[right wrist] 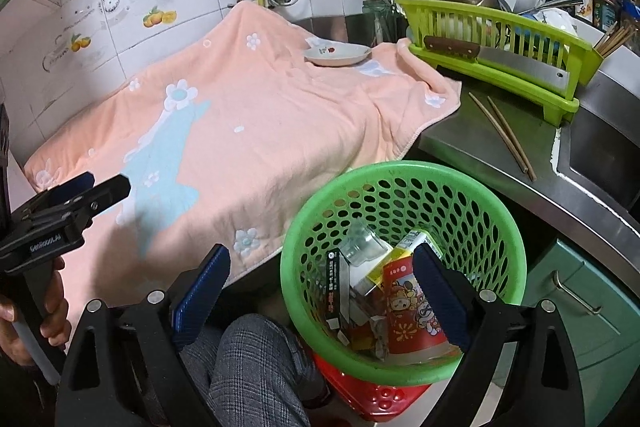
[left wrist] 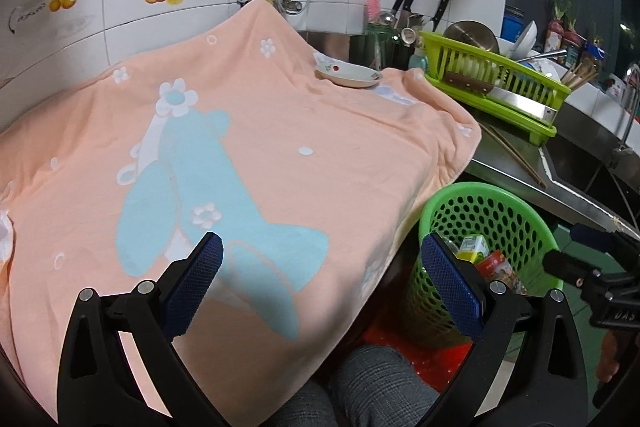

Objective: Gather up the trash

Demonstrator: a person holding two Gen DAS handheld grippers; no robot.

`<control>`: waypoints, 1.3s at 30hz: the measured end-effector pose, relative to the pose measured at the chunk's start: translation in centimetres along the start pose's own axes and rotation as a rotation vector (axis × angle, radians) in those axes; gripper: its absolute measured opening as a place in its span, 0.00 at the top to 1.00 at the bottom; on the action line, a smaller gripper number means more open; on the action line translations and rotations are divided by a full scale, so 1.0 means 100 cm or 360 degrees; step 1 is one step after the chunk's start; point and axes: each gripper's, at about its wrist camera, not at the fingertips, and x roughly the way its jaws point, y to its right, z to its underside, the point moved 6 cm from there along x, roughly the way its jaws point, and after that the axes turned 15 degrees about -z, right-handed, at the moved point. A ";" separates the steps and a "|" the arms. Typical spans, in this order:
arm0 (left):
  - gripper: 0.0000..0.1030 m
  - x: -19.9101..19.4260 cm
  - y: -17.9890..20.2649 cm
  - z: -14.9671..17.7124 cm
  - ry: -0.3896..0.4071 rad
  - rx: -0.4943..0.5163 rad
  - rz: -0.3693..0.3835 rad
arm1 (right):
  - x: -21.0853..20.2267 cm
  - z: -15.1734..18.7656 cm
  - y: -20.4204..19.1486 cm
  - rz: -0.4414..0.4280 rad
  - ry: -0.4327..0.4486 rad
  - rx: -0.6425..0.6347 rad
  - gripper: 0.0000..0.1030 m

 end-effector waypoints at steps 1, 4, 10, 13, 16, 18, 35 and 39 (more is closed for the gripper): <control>0.05 -0.001 -0.002 0.000 -0.0002 -0.0003 -0.0006 | -0.001 -0.001 -0.001 -0.0002 0.0007 -0.0002 0.13; 0.05 -0.001 -0.007 0.001 -0.0016 -0.0029 0.0014 | -0.003 -0.004 -0.004 -0.0007 0.0025 -0.0009 0.13; 0.05 -0.006 -0.010 0.000 0.0007 -0.0048 0.0012 | -0.005 -0.009 -0.009 -0.0011 0.0063 -0.0022 0.13; 0.05 -0.009 -0.008 -0.001 0.0027 -0.0036 0.0012 | -0.006 -0.010 -0.010 -0.0006 0.0076 -0.0026 0.12; 0.05 -0.010 -0.007 -0.001 0.0041 -0.0016 0.0000 | -0.007 -0.011 -0.010 -0.0001 0.0086 -0.0026 0.12; 0.05 -0.013 -0.007 -0.002 0.0052 -0.0014 0.0008 | -0.008 -0.013 -0.010 0.0004 0.0094 -0.0026 0.12; 0.05 -0.024 -0.007 -0.006 0.0143 -0.0020 0.0019 | -0.015 -0.020 -0.011 0.0077 0.0148 -0.0078 0.10; 0.05 -0.024 -0.006 -0.006 0.0149 -0.0014 0.0015 | -0.016 -0.019 -0.010 0.0086 0.0152 -0.0080 0.09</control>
